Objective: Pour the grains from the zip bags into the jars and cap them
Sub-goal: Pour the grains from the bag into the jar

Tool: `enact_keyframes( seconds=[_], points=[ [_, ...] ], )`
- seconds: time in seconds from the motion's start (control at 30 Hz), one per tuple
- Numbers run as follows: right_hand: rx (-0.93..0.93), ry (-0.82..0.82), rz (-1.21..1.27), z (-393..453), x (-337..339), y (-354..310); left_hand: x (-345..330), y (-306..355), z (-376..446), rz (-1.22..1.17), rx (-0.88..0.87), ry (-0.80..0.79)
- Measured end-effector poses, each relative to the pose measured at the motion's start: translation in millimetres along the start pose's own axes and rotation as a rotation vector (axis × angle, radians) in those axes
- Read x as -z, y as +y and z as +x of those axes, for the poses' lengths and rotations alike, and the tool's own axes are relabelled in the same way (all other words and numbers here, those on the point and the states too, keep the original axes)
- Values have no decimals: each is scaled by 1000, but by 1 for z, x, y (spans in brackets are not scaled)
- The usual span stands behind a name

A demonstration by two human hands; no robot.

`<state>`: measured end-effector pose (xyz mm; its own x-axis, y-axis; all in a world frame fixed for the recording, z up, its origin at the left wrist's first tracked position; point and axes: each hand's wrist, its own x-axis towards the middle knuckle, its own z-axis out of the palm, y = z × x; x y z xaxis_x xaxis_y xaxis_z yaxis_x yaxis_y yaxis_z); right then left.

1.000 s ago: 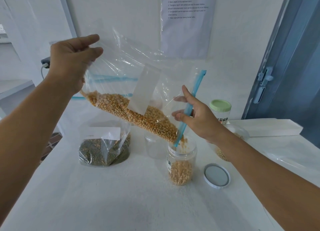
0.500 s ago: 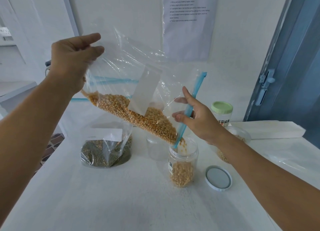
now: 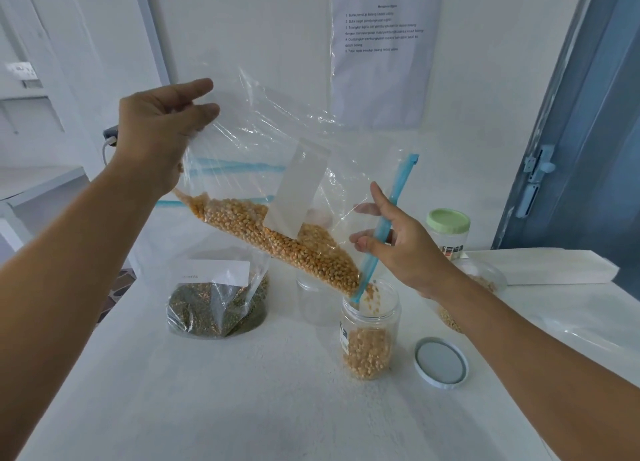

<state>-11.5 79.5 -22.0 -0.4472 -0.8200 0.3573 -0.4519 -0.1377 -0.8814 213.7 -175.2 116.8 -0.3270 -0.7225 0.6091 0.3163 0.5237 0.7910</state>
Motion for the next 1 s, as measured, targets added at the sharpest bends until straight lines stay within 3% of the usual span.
enact_keyframes(
  seconds=[1.0],
  points=[
    [0,18,25,-2,-3,0,-1,16,-15,36,-20,7]
  ],
)
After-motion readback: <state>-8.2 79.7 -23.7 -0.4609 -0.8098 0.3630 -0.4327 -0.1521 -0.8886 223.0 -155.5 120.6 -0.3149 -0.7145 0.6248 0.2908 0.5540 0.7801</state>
